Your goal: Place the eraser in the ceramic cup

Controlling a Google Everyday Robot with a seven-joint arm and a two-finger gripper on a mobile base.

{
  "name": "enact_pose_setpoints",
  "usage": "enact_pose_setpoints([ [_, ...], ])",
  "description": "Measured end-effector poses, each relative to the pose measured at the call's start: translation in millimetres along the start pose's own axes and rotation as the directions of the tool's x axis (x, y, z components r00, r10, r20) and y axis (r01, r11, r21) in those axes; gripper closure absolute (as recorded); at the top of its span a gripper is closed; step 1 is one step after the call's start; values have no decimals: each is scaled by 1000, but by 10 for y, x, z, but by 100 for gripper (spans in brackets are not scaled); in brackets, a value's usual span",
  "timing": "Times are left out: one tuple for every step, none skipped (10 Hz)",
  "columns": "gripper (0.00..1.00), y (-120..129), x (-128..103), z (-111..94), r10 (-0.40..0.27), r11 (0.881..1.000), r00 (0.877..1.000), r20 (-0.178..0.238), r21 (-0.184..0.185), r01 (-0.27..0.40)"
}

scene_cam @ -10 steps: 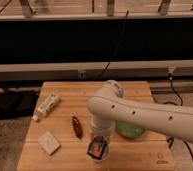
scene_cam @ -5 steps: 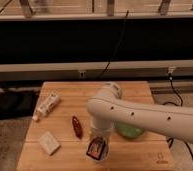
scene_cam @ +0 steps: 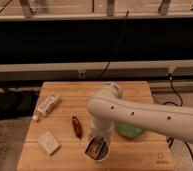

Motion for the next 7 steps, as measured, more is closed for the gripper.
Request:
enact_pose_setpoints([
  [20, 4, -3, 11, 0, 1000, 1000, 2, -1, 0],
  [20, 10, -2, 17, 0, 1000, 1000, 3, -2, 0],
  [20, 21, -2, 22, 1, 1000, 1000, 3, -2, -1],
  [20, 36, -2, 25, 3, 1000, 1000, 3, -3, -3],
  [20, 28, 1, -1, 7, 1000, 1000, 1, 3, -7],
  [20, 8, 2, -45, 4, 1000, 1000, -2, 7, -4],
  [20, 16, -2, -56, 2, 1000, 1000, -2, 3, -2],
])
